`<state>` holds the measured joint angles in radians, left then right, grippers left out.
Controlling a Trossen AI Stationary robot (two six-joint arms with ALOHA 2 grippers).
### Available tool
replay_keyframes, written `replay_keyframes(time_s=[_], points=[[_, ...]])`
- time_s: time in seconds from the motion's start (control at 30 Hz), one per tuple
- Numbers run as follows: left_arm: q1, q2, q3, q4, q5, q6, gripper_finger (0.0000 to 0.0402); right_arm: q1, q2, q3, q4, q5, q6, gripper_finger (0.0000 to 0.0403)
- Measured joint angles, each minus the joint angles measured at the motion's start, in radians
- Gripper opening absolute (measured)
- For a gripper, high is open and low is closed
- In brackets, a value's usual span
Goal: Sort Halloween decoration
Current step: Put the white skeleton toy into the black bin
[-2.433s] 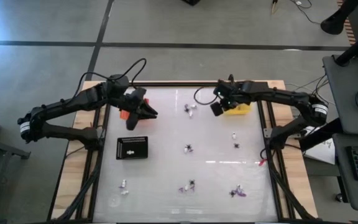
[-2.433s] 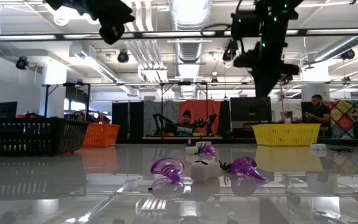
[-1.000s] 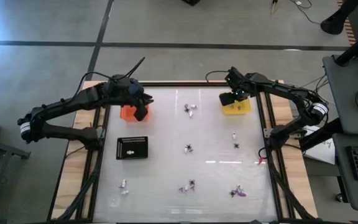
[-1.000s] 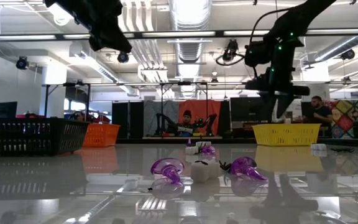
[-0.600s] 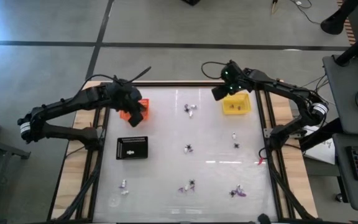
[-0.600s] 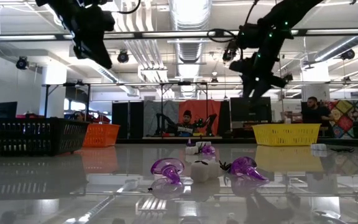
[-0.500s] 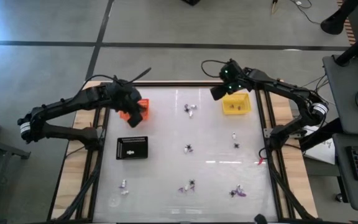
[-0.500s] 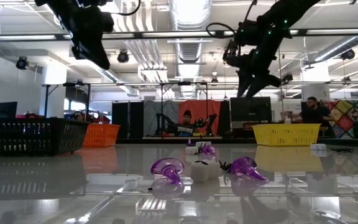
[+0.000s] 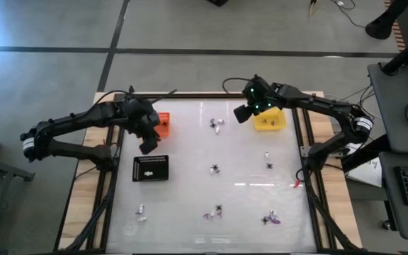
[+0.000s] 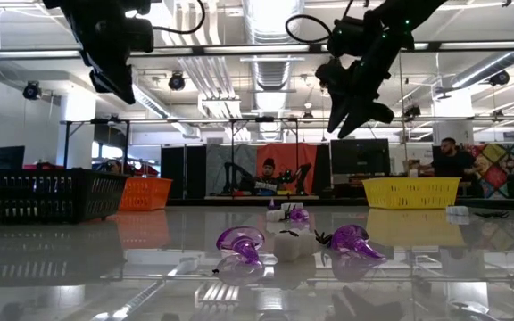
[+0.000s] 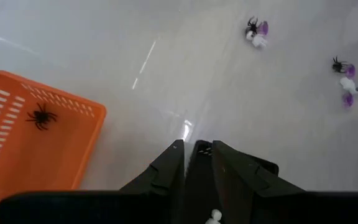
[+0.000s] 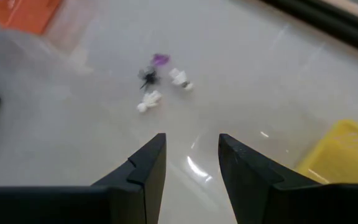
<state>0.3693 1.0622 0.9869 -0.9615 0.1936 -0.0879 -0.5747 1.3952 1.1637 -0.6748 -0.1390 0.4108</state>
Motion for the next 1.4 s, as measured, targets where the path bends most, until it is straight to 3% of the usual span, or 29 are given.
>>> replay_keyframes(time_s=[0.27, 0.5, 0.9, 1.2, 1.4], points=[[-0.070, 0.000, -0.002, -0.083, 0.052, -0.060, 0.0066, 0.105, 0.000, -0.001, 0.000, 0.000, 0.043, 0.0137], [-0.215, -0.001, -0.042, -0.174, 0.082, -0.090, 0.0066, 0.121, 0.000, -0.001, 0.000, 0.010, 0.104, 0.0132], [-0.576, -0.010, -0.225, -0.032, 0.087, -0.621, 0.0066, 0.121, 0.000, 0.004, 0.000, 0.011, 0.173, 0.0134], [-0.802, -0.005, -0.231, -0.005, 0.011, -1.051, 0.0066, 0.121, 0.000, 0.004, -0.013, 0.009, 0.163, 0.0134], [-0.892, 0.019, -0.231, 0.036, -0.022, -1.420, 0.0066, 0.121, 0.000, 0.004, -0.056, 0.009, 0.150, 0.0137]])
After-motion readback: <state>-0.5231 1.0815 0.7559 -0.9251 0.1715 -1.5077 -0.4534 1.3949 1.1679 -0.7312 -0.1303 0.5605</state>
